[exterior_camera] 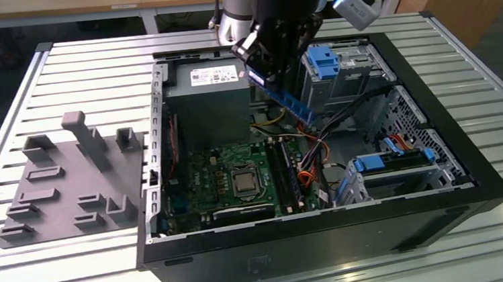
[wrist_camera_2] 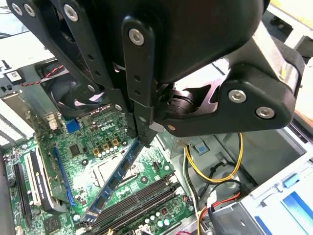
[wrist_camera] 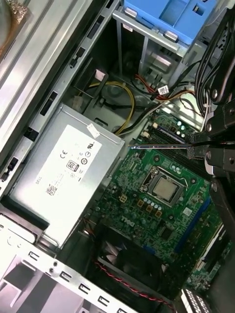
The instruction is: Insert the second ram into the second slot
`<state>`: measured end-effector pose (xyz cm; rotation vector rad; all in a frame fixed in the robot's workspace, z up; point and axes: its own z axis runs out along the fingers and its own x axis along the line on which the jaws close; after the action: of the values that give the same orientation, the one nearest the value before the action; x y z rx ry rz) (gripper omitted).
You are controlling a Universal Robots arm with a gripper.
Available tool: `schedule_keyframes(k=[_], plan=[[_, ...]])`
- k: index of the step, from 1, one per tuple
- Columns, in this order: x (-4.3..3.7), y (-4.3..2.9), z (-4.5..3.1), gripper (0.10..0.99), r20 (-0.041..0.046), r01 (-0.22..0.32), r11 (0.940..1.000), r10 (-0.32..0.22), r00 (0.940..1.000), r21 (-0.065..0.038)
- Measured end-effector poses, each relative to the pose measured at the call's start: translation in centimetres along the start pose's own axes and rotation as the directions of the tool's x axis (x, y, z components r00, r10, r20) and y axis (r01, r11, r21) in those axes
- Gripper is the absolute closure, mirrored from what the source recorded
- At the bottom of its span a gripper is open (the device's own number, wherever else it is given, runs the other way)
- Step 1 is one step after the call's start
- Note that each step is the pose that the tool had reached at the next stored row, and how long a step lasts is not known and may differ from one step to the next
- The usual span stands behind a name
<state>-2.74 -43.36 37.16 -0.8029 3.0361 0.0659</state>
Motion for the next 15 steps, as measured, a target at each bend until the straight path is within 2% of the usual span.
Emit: schedule_keyframes(k=[8,15], plan=[[0.00,0.00,0.03,0.953,0.0020,-0.059,0.9983,0.059,0.9983,0.001],[0.00,0.00,0.05,0.953,0.0036,-0.110,0.9940,0.110,0.9939,0.001]])
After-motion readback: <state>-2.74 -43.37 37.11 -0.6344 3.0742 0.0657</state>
